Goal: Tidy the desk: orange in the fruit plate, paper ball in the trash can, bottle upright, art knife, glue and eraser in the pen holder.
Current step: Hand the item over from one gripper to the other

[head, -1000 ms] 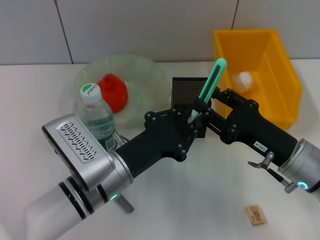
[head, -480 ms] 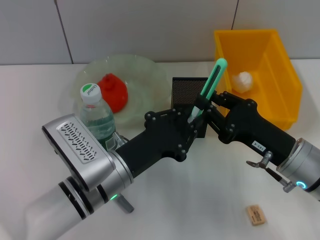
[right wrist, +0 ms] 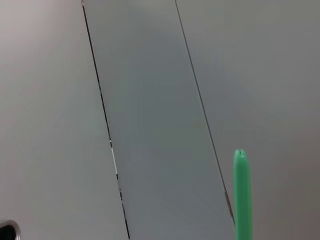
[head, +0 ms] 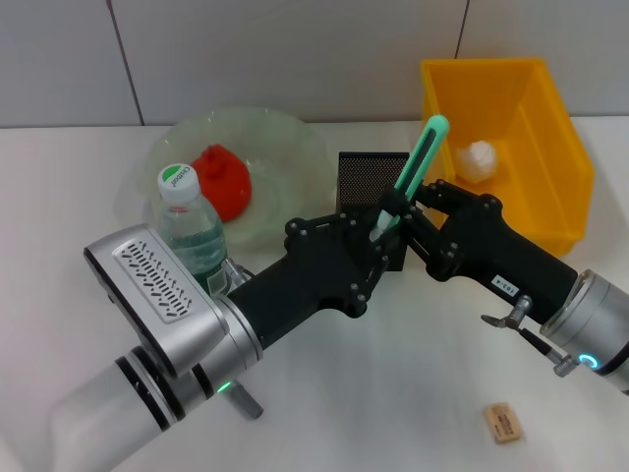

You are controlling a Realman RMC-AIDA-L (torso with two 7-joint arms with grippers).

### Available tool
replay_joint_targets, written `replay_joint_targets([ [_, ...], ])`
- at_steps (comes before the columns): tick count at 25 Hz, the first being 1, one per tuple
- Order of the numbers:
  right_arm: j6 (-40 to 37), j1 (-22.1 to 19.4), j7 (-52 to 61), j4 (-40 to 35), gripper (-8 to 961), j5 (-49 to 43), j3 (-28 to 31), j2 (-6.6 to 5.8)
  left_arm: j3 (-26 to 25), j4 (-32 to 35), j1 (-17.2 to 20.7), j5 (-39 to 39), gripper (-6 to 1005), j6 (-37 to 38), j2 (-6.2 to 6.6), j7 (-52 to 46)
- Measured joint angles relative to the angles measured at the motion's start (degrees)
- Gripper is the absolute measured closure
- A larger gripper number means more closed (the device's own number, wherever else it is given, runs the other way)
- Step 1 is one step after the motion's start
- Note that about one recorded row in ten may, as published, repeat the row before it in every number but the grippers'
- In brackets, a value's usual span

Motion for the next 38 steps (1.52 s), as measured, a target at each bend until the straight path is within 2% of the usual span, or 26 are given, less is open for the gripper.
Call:
replay_joint_targets([
  [3,-0.3,0.1,0.0,0.0,683,0.0,0.0,0.00,0.0,0.0,-0.1,0.0,735,0.0,0.00,0.1],
  [10,-0.7,0.1,0.0,0.0,758,0.1,0.1,0.00,-0.2,0.0,-0.2,0.0,733,0.0,0.00,0.6],
  [26,-0.8,-0.2,0.0,0.0,774,0.2,0.9,0.00,-0.1,0.0,-0.3,0.0,731,0.0,0.00,0.6],
  [28,-0.8,-0.2,0.0,0.0,850,0.2,0.9,0.00,0.0,0.0,-0.4,-0.1,730,-0.1,0.00,0.6],
  [38,-0.8,0.1,0.0,0.4,852,0.3,1.0,-0.01,-0.5,0.0,-0.4,0.1,728,0.0,-0.01,0.2],
])
